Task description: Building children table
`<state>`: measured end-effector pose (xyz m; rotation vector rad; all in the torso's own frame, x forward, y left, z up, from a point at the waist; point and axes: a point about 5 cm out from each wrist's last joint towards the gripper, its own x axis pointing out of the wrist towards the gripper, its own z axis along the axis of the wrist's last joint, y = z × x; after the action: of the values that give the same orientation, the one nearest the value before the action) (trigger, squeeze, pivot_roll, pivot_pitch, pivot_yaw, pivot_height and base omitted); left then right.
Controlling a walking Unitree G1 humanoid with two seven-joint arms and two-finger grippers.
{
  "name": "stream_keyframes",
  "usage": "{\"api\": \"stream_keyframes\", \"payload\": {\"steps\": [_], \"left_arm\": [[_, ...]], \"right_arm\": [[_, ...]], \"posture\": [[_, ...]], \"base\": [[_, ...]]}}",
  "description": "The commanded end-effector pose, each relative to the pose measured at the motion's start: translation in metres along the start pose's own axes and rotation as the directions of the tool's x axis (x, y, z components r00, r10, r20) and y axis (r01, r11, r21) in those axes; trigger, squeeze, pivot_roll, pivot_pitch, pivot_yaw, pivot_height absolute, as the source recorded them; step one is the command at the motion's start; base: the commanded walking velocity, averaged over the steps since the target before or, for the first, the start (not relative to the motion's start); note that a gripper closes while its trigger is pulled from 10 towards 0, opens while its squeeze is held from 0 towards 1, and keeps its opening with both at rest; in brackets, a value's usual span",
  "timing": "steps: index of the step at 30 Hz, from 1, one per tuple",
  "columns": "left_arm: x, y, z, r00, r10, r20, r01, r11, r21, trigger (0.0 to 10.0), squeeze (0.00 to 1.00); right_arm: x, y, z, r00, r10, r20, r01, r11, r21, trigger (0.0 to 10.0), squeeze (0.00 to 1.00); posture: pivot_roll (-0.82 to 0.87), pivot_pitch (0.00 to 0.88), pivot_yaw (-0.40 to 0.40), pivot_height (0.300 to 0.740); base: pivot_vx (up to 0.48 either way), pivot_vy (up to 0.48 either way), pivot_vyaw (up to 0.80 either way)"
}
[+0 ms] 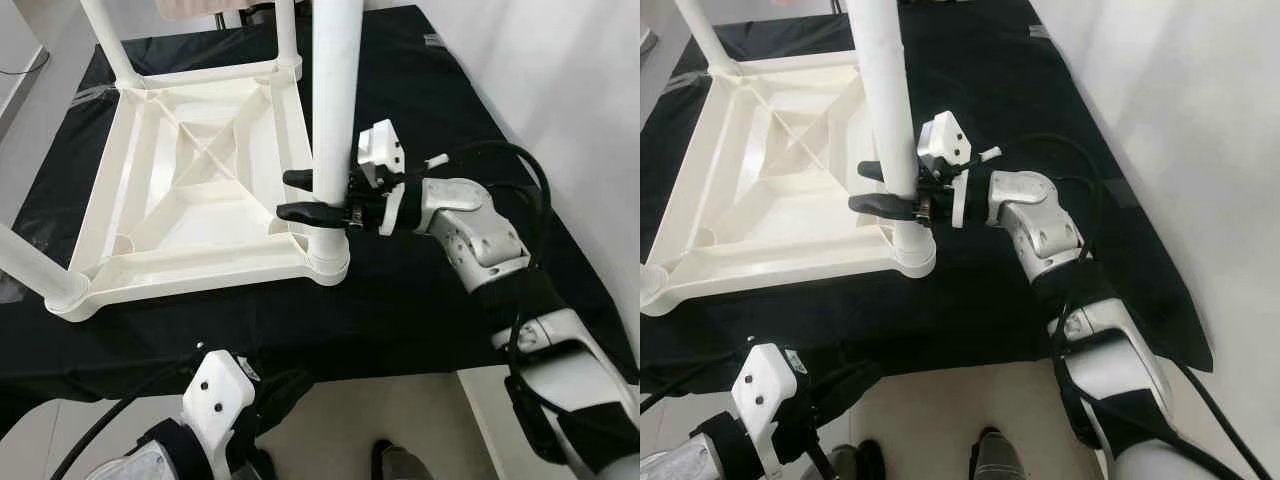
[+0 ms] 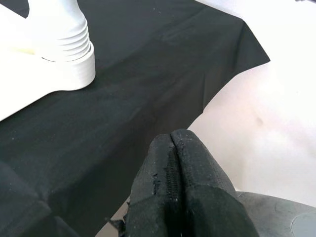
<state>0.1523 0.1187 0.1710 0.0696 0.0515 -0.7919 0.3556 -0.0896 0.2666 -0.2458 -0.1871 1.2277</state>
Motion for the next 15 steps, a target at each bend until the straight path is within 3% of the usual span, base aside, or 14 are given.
{"api": "stream_keyframes", "payload": {"steps": [1, 5, 7, 11, 14, 15], "left_arm": [[-0.001, -0.001, -0.004, 1.0, 0.001, -0.013, -0.002, 1.0, -0.017, 10.0, 0.0], [-0.001, 0.0, -0.005, 1.0, 0.001, -0.014, -0.001, 1.0, -0.016, 10.0, 0.0], [-0.001, 0.001, -0.005, 1.0, 0.0, -0.015, -0.001, 1.0, -0.015, 10.0, 0.0], [-0.001, 0.002, -0.006, 1.0, 0.002, -0.015, -0.002, 1.0, -0.013, 10.0, 0.0], [-0.001, 0.006, -0.007, 1.0, 0.007, -0.019, -0.007, 1.0, -0.006, 10.0, 0.0], [-0.001, 0.006, -0.007, 1.0, 0.007, -0.019, -0.007, 1.0, -0.006, 10.0, 0.0]], "right_arm": [[-0.013, -0.002, -0.038, 0.975, -0.127, -0.181, 0.142, 0.987, 0.075, 10.0, 0.0], [-0.017, -0.001, -0.043, 0.951, -0.227, -0.209, 0.251, 0.963, 0.097, 10.0, 0.0], [-0.02, 0.01, -0.049, 0.918, -0.327, -0.226, 0.357, 0.927, 0.111, 10.0, 0.0], [-0.021, 0.027, -0.058, 0.882, -0.402, -0.245, 0.444, 0.884, 0.147, 10.0, 0.0], [-0.02, 0.078, -0.079, 0.691, -0.643, -0.329, 0.713, 0.681, 0.165, 10.0, 0.0], [-0.02, 0.078, -0.079, 0.691, -0.643, -0.329, 0.713, 0.681, 0.165, 10.0, 0.0]], "posture": [[0.02, 0.288, 0.031, 0.74], [0.0, 0.279, 0.026, 0.74], [0.0, 0.276, 0.023, 0.74], [0.0, 0.276, 0.022, 0.74], [0.0, 0.27, 0.028, 0.74], [0.0, 0.27, 0.028, 0.74]], "base": [[0.0, 0.0, 0.0], [0.0, 0.0, 0.0], [0.0, 0.0, 0.0], [0.0, 0.0, 0.0], [0.0, 0.0, 0.0], [0.0, 0.0, 0.0]]}}
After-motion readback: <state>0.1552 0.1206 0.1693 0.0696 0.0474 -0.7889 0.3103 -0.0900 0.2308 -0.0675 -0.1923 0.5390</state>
